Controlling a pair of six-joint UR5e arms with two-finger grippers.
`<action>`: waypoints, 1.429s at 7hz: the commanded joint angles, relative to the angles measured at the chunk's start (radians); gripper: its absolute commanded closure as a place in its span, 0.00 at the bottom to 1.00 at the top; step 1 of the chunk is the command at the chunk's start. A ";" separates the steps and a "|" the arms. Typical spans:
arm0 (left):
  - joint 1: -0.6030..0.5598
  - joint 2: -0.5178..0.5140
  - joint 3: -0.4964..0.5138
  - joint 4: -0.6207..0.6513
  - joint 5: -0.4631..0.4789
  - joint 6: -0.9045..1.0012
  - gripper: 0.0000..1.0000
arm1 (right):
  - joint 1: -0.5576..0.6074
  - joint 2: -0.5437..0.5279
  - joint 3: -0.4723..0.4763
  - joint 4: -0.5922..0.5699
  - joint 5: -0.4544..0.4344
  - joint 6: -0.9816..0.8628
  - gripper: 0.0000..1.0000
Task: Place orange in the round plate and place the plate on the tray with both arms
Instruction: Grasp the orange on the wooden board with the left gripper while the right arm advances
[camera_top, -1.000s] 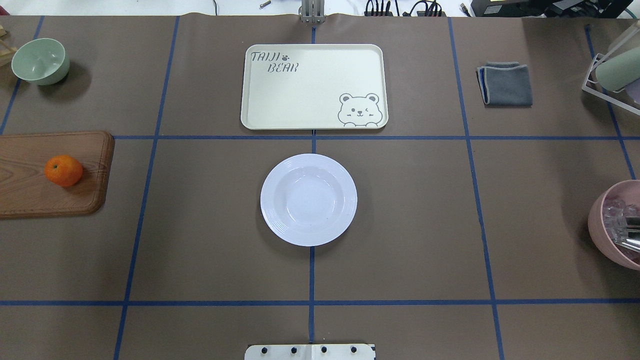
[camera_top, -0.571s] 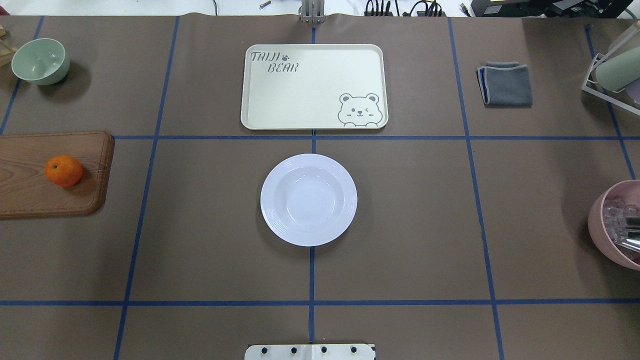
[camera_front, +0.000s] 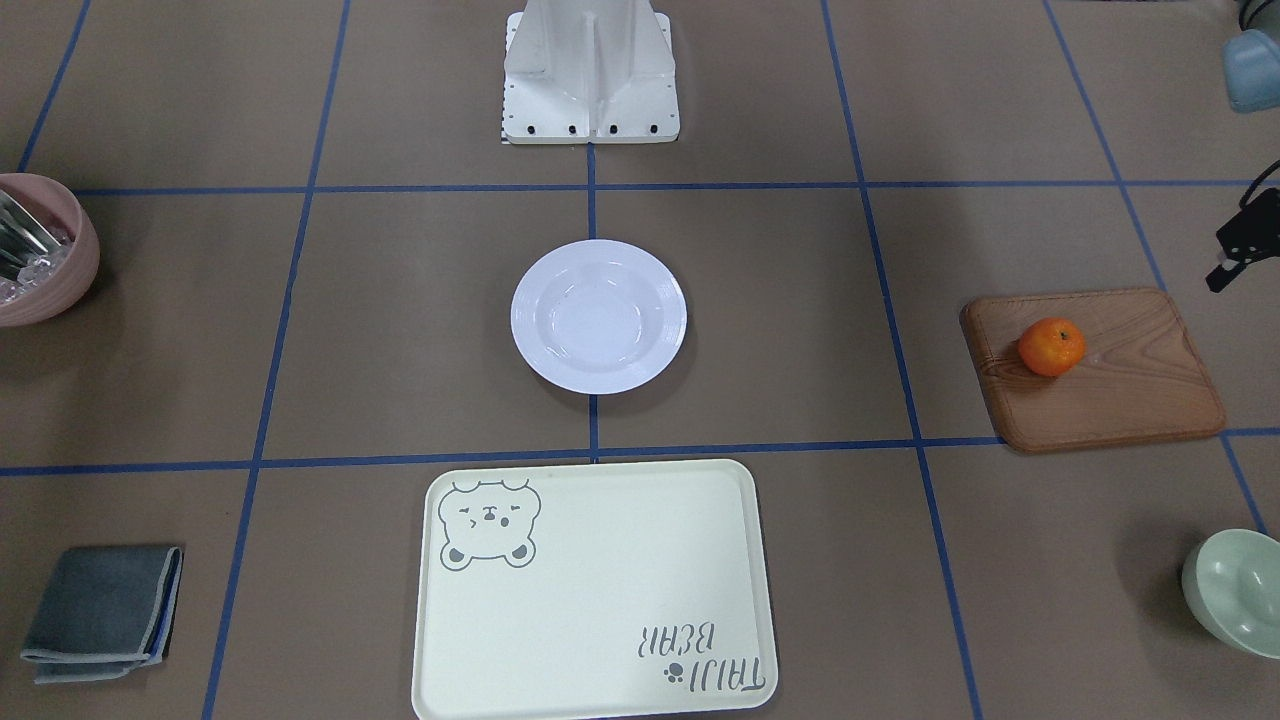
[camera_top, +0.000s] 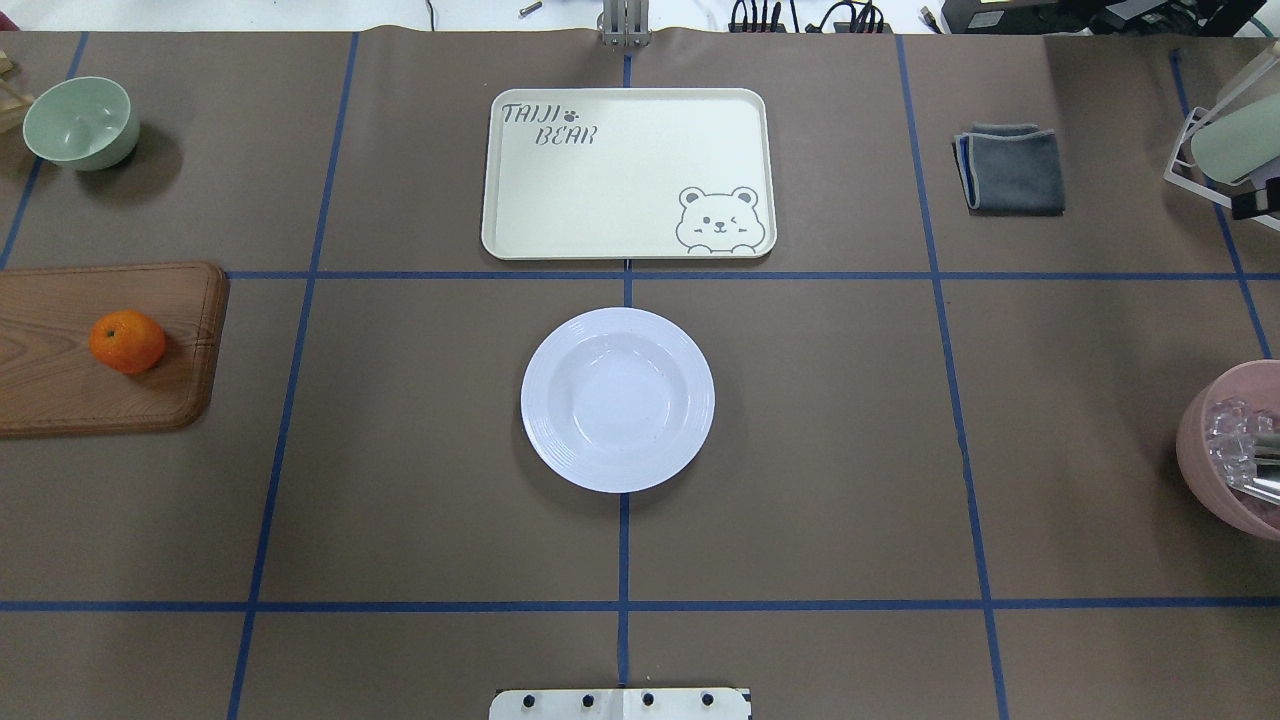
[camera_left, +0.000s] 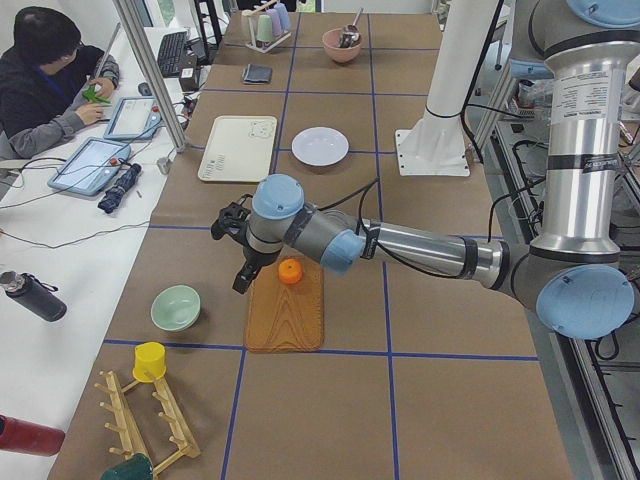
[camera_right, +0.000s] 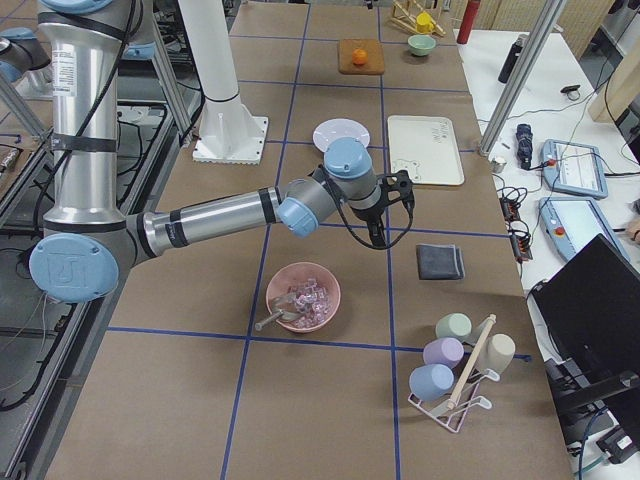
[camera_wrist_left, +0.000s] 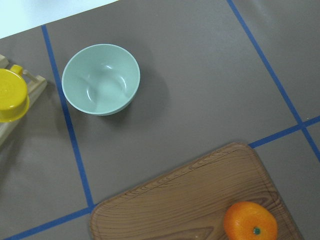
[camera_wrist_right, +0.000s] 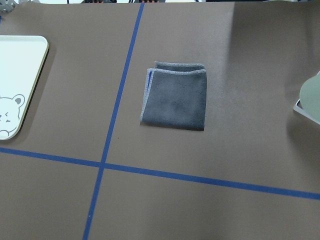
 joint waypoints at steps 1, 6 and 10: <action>0.174 0.027 0.002 -0.124 0.046 -0.317 0.02 | -0.215 -0.019 0.069 0.003 -0.193 0.242 0.00; 0.374 0.041 0.063 -0.185 0.290 -0.411 0.02 | -0.338 -0.032 0.071 0.002 -0.323 0.311 0.00; 0.409 -0.029 0.149 -0.190 0.299 -0.412 0.03 | -0.341 -0.033 0.067 0.002 -0.334 0.311 0.00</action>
